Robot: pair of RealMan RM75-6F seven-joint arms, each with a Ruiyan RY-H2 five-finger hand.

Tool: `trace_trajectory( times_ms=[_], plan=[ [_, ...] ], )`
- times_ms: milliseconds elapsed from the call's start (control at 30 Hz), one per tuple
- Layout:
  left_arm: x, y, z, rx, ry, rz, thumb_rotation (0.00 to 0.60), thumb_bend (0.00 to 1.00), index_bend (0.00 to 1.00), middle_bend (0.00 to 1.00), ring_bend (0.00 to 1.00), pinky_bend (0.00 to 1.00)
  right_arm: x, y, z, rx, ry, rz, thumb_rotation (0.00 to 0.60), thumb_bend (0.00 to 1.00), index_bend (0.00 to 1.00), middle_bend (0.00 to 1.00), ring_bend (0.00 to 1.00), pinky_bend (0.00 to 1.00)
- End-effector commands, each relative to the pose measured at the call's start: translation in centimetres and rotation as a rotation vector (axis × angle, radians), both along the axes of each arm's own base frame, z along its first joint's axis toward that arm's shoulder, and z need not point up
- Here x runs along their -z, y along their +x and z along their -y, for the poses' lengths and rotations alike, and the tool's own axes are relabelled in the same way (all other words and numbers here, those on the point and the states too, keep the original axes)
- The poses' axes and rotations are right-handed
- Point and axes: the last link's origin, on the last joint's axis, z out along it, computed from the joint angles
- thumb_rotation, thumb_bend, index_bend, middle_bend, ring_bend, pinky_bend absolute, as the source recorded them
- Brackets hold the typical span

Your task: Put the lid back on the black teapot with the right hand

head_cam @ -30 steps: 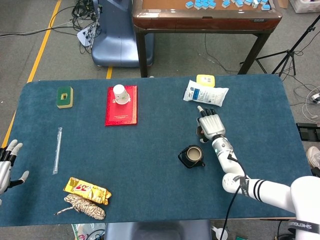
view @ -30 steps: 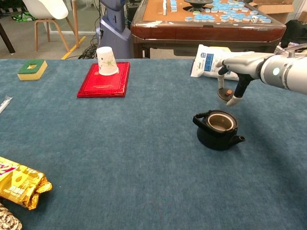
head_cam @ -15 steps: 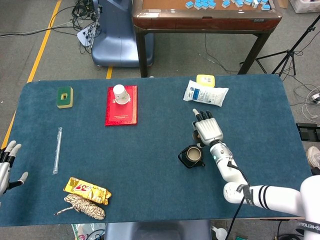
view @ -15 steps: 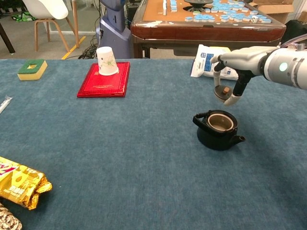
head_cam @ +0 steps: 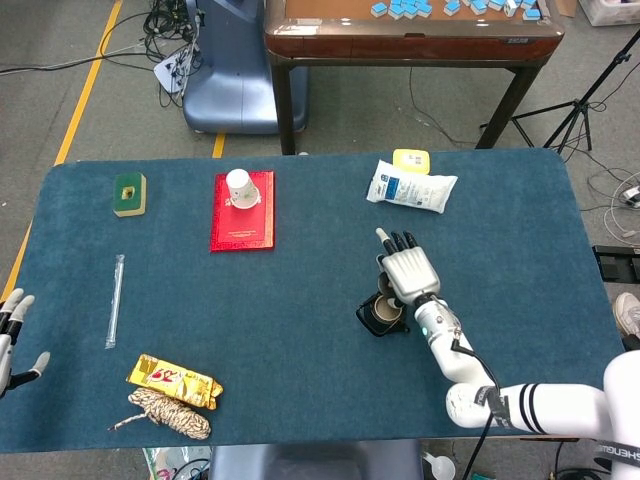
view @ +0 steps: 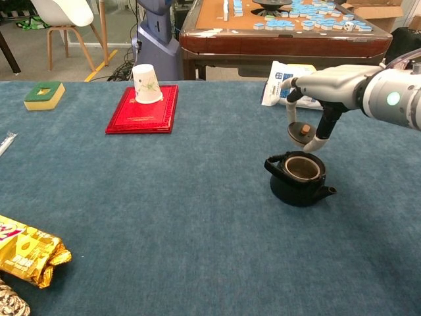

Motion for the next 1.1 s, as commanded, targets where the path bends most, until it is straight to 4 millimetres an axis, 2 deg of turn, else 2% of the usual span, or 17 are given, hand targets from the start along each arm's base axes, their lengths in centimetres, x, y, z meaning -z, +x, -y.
trace_trajectory(
  times_ms=[33, 333, 600, 833, 1100],
  plan=[
    [0.0, 0.0, 0.4, 0.002, 0.001, 0.001, 0.600, 0.30, 0.00, 0.00, 0.00, 0.00, 0.0, 0.1, -0.7, -0.009, -0.001, -0.006, 0.600, 0.19, 0.50, 0.01, 0.00, 0.00],
    [-0.1, 0.0, 1.5, 0.007, 0.010, 0.000, 0.600, 0.30, 0.00, 0.00, 0.00, 0.00, -0.3, -0.1, -2.9, -0.024, -0.012, -0.025, 0.600, 0.19, 0.50, 0.01, 0.00, 0.00],
    [0.1, 0.1, 2.3, 0.004, 0.008, -0.004, 0.600, 0.30, 0.00, 0.00, 0.00, 0.00, -0.8, -1.1, -4.3, -0.014, -0.022, -0.013, 0.600, 0.19, 0.50, 0.01, 0.00, 0.00],
    [0.3, 0.0, 2.7, -0.001, 0.010, -0.006, 0.600, 0.30, 0.00, 0.00, 0.00, 0.00, -0.7, -2.0, -4.1, 0.001, -0.022, -0.003, 0.600, 0.19, 0.50, 0.01, 0.00, 0.00],
    [0.2, -0.2, 2.6, -0.008, 0.012, -0.009, 0.600, 0.30, 0.00, 0.00, 0.00, 0.00, -0.2, -1.8, -3.6, -0.005, -0.014, 0.006, 0.600, 0.19, 0.50, 0.01, 0.00, 0.00]
  ],
)
